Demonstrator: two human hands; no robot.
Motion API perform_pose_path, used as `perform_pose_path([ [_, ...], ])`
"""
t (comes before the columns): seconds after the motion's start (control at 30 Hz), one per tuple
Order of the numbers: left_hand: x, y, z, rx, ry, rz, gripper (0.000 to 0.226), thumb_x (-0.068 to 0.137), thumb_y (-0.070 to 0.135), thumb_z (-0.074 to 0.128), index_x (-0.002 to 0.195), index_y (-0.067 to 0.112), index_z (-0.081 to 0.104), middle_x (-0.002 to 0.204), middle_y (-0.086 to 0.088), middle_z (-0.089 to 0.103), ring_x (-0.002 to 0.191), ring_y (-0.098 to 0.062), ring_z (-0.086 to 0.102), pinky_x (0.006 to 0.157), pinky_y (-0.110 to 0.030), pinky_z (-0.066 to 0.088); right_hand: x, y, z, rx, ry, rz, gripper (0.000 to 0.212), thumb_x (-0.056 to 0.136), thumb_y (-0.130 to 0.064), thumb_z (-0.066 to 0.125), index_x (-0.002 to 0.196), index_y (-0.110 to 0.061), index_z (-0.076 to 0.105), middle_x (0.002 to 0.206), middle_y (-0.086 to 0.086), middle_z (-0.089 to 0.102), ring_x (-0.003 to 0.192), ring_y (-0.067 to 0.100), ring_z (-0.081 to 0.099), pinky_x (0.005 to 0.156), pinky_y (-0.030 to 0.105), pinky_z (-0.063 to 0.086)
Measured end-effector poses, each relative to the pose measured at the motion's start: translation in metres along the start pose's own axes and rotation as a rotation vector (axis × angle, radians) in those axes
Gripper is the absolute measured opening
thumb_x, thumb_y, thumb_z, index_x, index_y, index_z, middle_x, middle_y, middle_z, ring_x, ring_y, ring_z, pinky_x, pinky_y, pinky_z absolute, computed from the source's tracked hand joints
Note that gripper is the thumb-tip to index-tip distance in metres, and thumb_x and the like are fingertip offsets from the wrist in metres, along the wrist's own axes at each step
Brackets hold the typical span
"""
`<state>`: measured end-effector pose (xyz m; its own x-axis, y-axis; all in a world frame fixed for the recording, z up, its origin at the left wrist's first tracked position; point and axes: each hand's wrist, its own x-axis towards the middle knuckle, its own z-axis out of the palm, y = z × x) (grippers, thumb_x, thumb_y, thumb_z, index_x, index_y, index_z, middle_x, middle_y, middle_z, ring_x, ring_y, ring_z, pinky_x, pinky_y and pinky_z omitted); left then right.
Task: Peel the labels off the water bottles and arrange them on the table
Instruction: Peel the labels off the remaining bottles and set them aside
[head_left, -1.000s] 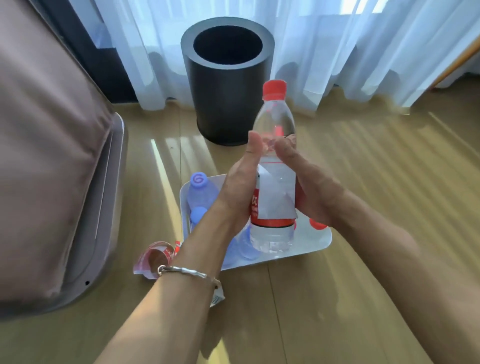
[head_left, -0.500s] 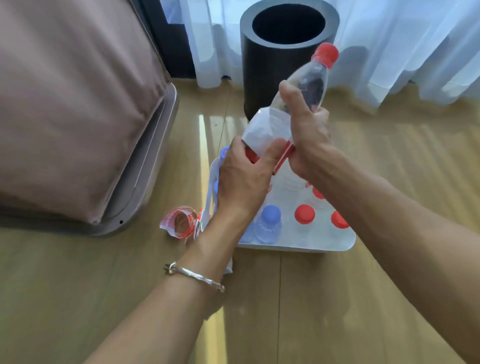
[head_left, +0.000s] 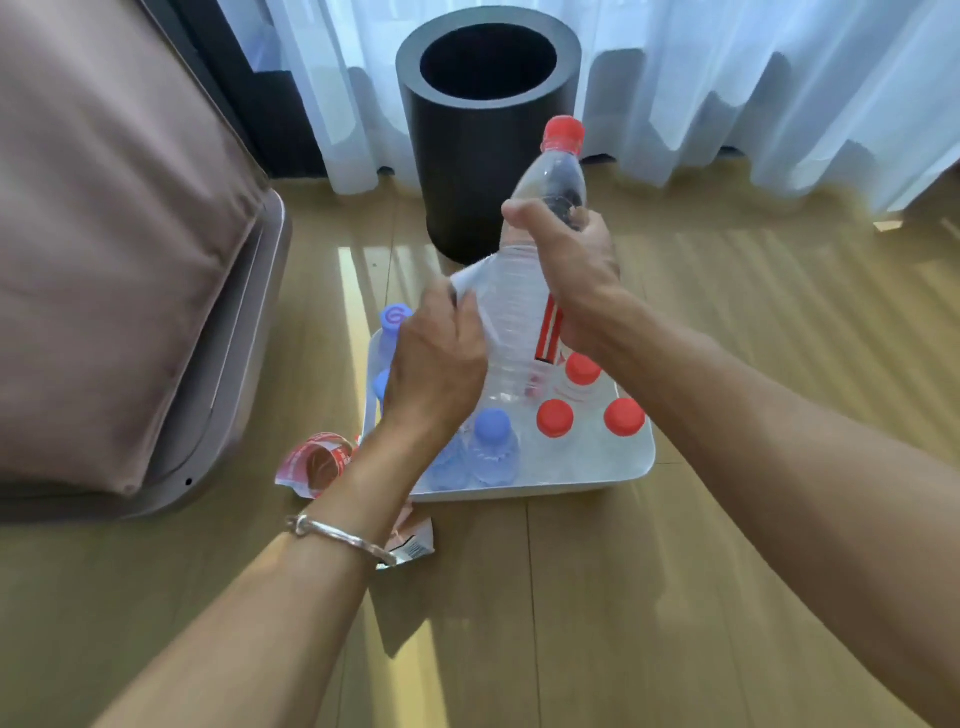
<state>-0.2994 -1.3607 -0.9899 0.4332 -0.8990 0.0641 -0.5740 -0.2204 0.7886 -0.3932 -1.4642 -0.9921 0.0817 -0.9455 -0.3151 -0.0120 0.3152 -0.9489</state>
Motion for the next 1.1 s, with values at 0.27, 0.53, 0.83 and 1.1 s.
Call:
perform_pose_path([
  [0.27, 0.022, -0.006, -0.016, -0.665, -0.008, -0.456, 0.01, 0.102, 0.014, 0.04, 0.105, 0.018, 0.049, 0.1, -0.013, 0.066, 0.064, -0.023, 0.071, 0.046, -0.027, 0.052, 0.003, -0.004, -0.02, 0.432, -0.521, 0.11, 0.051, 0.07, -0.047, 0.064, 0.103, -0.01, 0.05, 0.079, 0.006, 0.055, 0.069, 0.016, 0.058, 0.069, 0.034, 0.055],
  [0.53, 0.026, -0.024, -0.038, 0.338, -0.003, -0.266, 0.07, 0.084, 0.009, 0.057, 0.146, 0.027, 0.031, 0.128, -0.009, 0.041, 0.118, -0.029, 0.044, 0.088, -0.032, 0.035, -0.01, -0.02, -0.007, 0.393, -0.676, -0.01, 0.042, 0.067, -0.047, 0.065, 0.091, -0.013, 0.063, 0.082, 0.006, 0.066, 0.081, 0.019, 0.062, 0.075, 0.034, 0.055],
  [0.83, 0.028, -0.035, -0.059, 0.403, 0.05, -0.214, 0.038, 0.086, 0.03, 0.066, 0.123, 0.036, 0.063, 0.123, -0.006, 0.06, 0.114, -0.03, 0.058, 0.093, -0.038, 0.045, -0.011, -0.025, -0.007, 0.329, -0.742, -0.069, 0.042, 0.066, -0.047, 0.064, 0.093, -0.015, 0.066, 0.087, 0.004, 0.068, 0.078, 0.014, 0.063, 0.071, 0.029, 0.056],
  [1.1, 0.039, -0.029, -0.076, -0.555, -0.142, -0.581, 0.015, 0.091, 0.025, 0.064, 0.106, 0.024, 0.065, 0.089, 0.002, 0.068, 0.066, -0.01, 0.064, 0.056, -0.021, 0.05, -0.013, -0.028, -0.022, 0.304, -0.703, -0.063, 0.039, 0.065, -0.042, 0.067, 0.091, -0.014, 0.058, 0.083, 0.001, 0.056, 0.072, 0.012, 0.055, 0.067, 0.028, 0.05],
])
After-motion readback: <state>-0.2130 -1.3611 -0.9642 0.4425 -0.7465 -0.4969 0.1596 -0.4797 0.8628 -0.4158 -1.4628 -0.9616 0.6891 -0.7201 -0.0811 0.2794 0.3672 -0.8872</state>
